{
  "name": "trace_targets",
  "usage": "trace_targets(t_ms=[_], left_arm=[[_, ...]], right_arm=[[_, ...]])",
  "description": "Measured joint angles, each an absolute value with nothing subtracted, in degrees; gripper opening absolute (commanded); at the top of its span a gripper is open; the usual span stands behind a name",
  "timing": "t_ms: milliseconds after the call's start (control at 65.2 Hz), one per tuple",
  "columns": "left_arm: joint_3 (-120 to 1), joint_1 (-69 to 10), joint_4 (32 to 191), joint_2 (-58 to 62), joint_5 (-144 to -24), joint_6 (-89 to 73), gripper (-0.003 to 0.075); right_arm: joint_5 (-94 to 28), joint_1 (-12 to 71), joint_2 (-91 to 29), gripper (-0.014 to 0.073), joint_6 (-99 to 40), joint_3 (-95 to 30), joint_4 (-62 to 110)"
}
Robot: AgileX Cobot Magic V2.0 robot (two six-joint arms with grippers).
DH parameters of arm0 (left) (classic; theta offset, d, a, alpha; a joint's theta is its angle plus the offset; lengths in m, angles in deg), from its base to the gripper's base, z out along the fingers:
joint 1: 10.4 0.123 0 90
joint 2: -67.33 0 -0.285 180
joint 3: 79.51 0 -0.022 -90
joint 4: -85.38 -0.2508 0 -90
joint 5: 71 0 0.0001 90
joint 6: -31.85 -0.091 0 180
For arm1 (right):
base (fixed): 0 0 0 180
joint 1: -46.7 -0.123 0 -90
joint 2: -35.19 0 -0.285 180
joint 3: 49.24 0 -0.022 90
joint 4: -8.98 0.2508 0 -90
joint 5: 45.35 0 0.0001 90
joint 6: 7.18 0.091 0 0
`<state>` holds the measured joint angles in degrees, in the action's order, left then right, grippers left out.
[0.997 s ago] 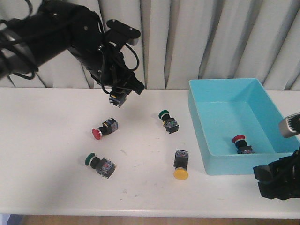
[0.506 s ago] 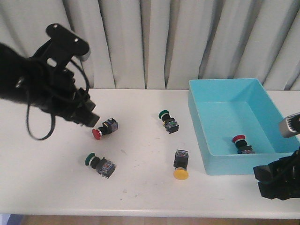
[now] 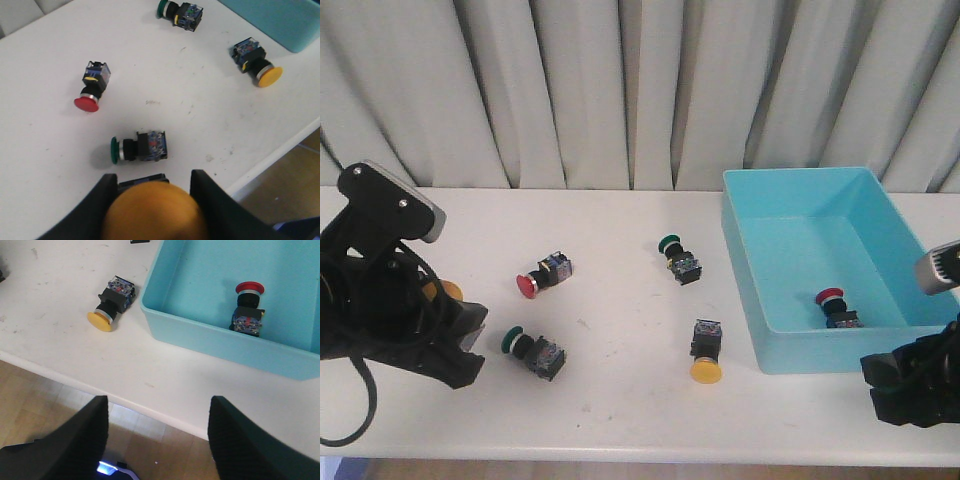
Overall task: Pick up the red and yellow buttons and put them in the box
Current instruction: 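Bring the yellow button toward the right gripper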
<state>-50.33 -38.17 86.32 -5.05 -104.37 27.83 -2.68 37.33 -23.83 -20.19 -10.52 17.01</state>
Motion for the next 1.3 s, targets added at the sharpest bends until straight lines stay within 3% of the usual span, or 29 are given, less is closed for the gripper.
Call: trace_targets(t_ms=[138, 368, 598, 859, 1304], left_arm=[[-50.19, -38.88, 94.80, -5.10, -102.51, 21.30, 0.0185], [-50.19, -41.07, 116.87, -7.83, -101.93, -5.77, 0.0185], [-50.19, -41.11, 138.47, -10.99, -106.43, -32.79, 0.0185], [-50.19, -41.11, 150.70, -13.75, -112.54, -53.76, 0.0185], [-50.19, -41.11, 154.97, -13.87, -117.33, -70.08, 0.0185]], right_arm=[[-2.56, 37.33, -23.83, 0.0429, -20.21, -10.52, 17.01], [-1.69, 37.33, -27.29, 0.0519, -25.99, -10.52, 21.03], [1.05, 37.33, -32.27, 0.0541, -44.28, -10.52, 34.29], [5.06, 36.92, -36.38, 0.0532, -69.98, -10.52, 52.30], [-6.14, 17.16, -41.88, 0.0531, -88.48, -13.69, 55.73]])
